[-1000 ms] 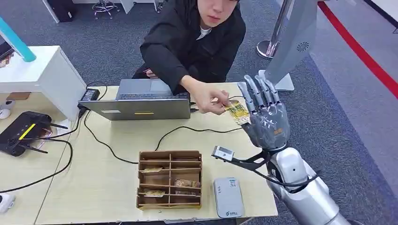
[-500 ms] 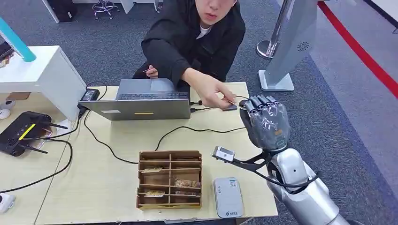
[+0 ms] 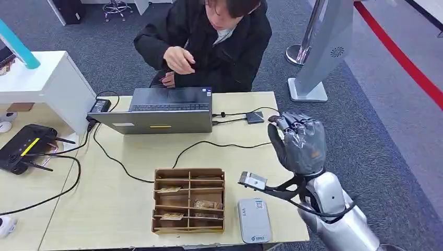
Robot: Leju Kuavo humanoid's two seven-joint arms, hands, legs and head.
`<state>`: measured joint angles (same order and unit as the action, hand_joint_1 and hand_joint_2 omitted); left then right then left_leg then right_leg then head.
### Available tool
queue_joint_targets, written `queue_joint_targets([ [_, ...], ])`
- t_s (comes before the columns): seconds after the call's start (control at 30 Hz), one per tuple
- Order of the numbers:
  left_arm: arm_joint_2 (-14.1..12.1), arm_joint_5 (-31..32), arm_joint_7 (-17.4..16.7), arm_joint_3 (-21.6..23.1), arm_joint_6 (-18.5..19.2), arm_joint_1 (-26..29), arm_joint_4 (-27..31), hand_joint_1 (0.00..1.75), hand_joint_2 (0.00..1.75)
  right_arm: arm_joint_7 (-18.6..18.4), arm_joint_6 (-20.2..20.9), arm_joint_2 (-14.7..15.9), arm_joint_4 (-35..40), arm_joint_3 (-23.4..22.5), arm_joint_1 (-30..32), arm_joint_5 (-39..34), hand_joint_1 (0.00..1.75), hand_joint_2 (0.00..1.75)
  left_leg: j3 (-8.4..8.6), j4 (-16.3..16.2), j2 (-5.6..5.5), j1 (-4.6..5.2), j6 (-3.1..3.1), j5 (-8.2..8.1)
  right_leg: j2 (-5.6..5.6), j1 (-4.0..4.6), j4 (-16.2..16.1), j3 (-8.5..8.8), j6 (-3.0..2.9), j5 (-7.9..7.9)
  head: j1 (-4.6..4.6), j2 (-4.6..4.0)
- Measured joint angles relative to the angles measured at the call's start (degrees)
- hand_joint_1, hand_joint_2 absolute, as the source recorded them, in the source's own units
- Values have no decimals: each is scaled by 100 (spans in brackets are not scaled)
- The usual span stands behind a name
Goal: Pass the card to the sensor for recognition and then transmit it.
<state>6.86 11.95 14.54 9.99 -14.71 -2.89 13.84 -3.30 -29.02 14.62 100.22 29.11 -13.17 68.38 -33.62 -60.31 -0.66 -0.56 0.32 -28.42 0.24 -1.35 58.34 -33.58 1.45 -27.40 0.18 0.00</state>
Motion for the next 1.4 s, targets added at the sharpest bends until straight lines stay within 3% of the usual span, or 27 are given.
queue_joint_targets([
  [0.23, -13, -146, 72, -17, -61, 48, 0, 0, 0, 107, 430, 0, 533, 17, 361, -1004, 175, 175, -1, 0, -1, 0, 0, 0, -2, 0, -1, 0, 0, -1, 0, 0],
  [0.53, -13, -175, 111, -68, -94, 67, 0, 0, 0, 164, 582, 0, 815, 46, 633, -1377, 175, 175, 1, 0, 0, 0, 0, 0, -1, 0, -1, 1, 0, 0, 0, 0],
  [1.07, -15, -308, 297, -306, -219, 190, 0, 0, 0, 284, 1534, -192, 1230, -4, 2144, -3573, 175, 175, -2, 1, -1, 0, 0, -9, -3, 0, -2, 0, 0, -7, 0, 0],
  [1.4, -22, -350, 406, -439, -234, 218, -13, 0, 0, 201, 1608, -197, 1058, 57, 2442, -4209, 175, 175, -2, 1, 0, -1, 0, -9, -2, 0, -1, 0, 0, -7, 0, 0],
])
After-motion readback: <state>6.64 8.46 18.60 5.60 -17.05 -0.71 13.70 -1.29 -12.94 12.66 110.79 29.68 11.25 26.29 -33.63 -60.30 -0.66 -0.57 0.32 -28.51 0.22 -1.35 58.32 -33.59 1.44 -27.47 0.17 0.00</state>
